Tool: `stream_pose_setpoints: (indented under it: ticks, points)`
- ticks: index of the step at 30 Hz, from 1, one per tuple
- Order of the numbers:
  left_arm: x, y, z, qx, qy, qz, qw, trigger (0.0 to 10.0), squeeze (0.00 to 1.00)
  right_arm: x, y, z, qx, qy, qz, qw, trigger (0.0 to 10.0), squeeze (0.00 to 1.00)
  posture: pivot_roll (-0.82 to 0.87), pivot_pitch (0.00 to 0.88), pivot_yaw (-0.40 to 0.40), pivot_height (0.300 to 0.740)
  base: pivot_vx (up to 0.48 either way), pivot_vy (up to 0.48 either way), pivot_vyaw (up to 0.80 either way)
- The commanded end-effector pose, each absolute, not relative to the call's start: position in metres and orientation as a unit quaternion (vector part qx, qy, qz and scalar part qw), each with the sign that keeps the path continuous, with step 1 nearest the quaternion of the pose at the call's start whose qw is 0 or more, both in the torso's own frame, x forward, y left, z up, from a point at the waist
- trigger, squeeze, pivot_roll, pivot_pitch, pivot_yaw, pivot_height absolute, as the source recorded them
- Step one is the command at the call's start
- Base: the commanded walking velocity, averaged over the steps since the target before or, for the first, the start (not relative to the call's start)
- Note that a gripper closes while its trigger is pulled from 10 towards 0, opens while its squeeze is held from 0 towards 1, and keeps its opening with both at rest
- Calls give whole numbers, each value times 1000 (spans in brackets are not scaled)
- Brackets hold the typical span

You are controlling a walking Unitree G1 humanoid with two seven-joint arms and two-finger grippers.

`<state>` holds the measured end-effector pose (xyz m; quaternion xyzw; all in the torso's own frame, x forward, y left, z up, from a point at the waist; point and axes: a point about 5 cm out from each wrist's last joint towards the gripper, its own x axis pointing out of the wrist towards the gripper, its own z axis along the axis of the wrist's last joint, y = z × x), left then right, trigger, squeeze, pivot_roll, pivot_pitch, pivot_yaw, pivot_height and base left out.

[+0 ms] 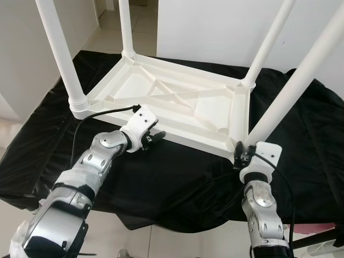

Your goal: Building children table

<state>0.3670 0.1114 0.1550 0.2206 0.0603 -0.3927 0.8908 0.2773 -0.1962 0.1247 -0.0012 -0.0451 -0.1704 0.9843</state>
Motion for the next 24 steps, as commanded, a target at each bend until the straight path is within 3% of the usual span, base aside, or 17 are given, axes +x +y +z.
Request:
stream_pose_setpoints:
  ticks: [1,13,24]
  points:
    - [369,110,154,235,63,-400,883,10000,0,273,-217,119,-7,-34,-213,976,10000,0,-10,57,-30,740,0,0,0]
    - [372,104,146,280,74,-425,857,10000,0,276,-221,119,-18,-38,-212,976,10000,0,-12,56,-24,740,0,0,0]
    - [382,95,160,304,58,-435,845,10000,0,266,-189,111,-10,-38,-163,986,10000,0,-27,51,-14,740,0,0,0]
